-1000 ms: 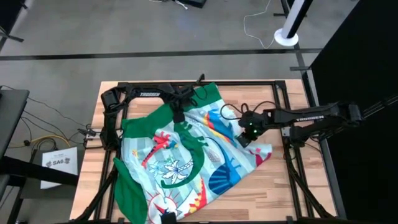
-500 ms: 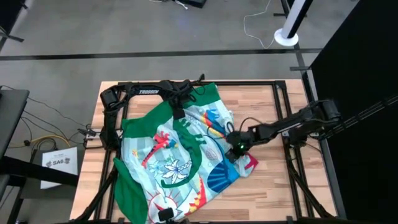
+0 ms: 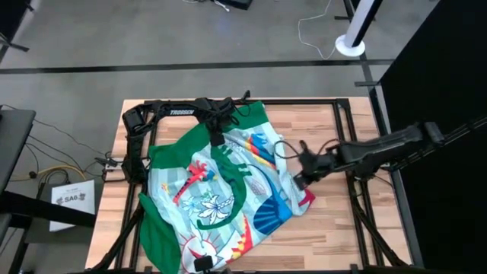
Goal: Roll towel
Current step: Roll the multicolor dinosaur print towel
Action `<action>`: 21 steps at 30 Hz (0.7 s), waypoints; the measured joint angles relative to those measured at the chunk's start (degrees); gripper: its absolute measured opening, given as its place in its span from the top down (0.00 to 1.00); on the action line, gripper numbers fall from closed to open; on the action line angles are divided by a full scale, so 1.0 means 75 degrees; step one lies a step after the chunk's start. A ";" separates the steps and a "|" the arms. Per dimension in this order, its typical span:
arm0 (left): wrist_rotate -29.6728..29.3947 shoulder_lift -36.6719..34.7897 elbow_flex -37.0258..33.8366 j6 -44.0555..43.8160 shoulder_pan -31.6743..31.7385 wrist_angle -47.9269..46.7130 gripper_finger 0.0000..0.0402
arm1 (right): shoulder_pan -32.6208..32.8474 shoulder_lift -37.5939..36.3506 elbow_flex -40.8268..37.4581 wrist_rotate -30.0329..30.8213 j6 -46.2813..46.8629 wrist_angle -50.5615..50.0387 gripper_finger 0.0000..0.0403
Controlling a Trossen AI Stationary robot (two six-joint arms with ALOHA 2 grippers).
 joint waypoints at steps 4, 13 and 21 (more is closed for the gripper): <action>-0.0002 0.0000 0.0000 0.0088 -0.0008 -0.0003 0.81 | 0.0231 -0.0347 -0.0420 0.0025 0.0039 -0.0567 1.00; 0.0021 0.0000 0.0000 -0.0139 -0.0014 -0.0015 0.81 | 0.0837 0.1318 -0.1412 -0.0613 0.0345 0.2199 1.00; 0.0192 0.0000 0.0003 -0.0485 -0.0008 -0.0067 0.81 | 0.2057 0.1694 -0.1408 -0.2327 0.1259 0.2150 1.00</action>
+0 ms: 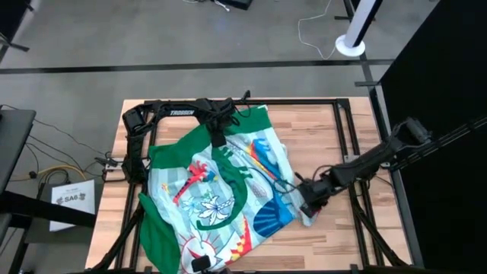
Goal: Roll towel
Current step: Roll the multicolor dinosaur print towel
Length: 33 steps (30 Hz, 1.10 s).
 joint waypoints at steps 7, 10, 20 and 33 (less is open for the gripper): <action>-0.0151 -0.0003 -0.0001 0.0036 -0.0004 -0.0177 0.81 | 0.0834 -0.1515 -0.0019 -0.0127 0.1436 -0.0111 1.00; -0.0218 -0.0003 -0.0003 0.0147 -0.0076 -0.0181 0.81 | 0.0700 -0.2144 0.0000 0.0915 0.1455 -0.0552 1.00; -0.0259 -0.0003 -0.0003 0.0339 -0.0308 -0.0212 0.81 | -0.0856 -0.1871 -0.0984 0.1710 -0.0280 0.1093 1.00; 0.0065 -0.0006 -0.0003 0.0370 -0.0377 -0.0320 0.81 | -0.0356 -0.0719 -0.1037 -0.1275 -0.0612 0.0294 1.00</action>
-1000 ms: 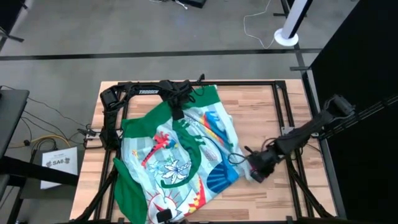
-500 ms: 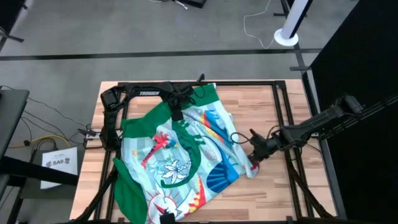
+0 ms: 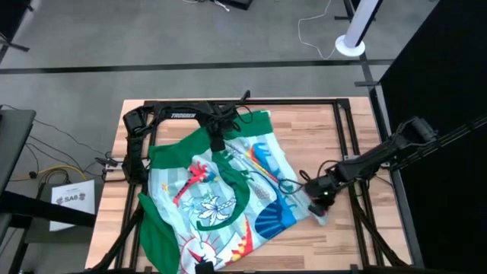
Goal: Roll towel
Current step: Roll the multicolor dinosaur print towel
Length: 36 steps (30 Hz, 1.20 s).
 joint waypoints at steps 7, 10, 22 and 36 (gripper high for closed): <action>-0.0183 0.0060 0.0410 0.0184 -0.0128 -0.0534 0.81 | -0.0439 -0.1183 0.0149 0.0111 -0.0271 -0.1348 1.00; -0.0194 0.0062 0.1149 0.0303 -0.0205 -0.0976 0.81 | -0.0752 -0.1586 0.0152 0.0306 -0.0391 -0.1410 1.00; 0.0881 0.0633 0.2459 0.0152 -0.0113 0.0835 0.81 | -0.2329 -0.2454 0.0362 0.0445 -0.1505 -0.1272 1.00; 0.0900 0.1615 0.2654 -0.0223 -0.0238 0.0026 0.81 | -0.3992 -0.1620 0.0709 0.1290 -0.3940 -0.0794 1.00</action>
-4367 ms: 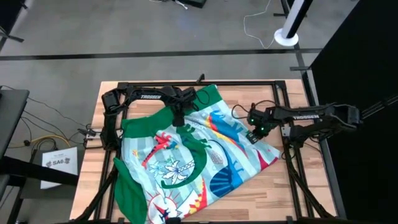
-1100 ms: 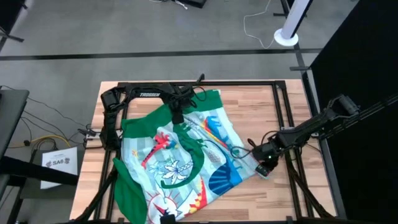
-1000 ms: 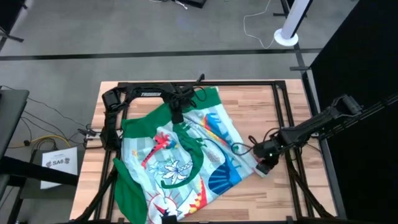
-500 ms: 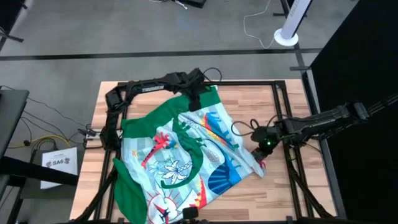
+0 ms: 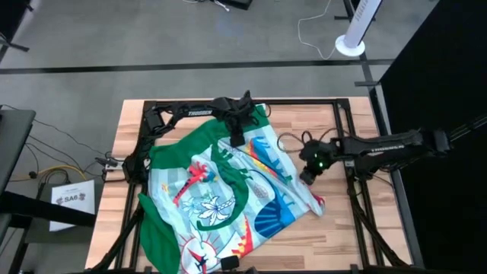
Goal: Roll towel
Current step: Roll the multicolor dinosaur print towel
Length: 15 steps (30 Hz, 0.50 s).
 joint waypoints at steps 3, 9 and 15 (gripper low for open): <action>-0.0031 0.0019 0.0140 -0.0124 0.0040 -0.0116 0.81 | -0.0830 0.0155 0.0010 0.0013 -0.0492 -0.0106 1.00; -0.0083 0.0023 0.0777 -0.0107 0.0085 0.0068 0.81 | -0.1244 0.0311 0.0206 -0.1016 -0.1711 0.1008 1.00; -0.0232 0.0021 0.0975 -0.0184 0.0453 0.0917 0.81 | -0.0292 0.0901 0.0594 -0.0540 -0.2880 0.1772 1.00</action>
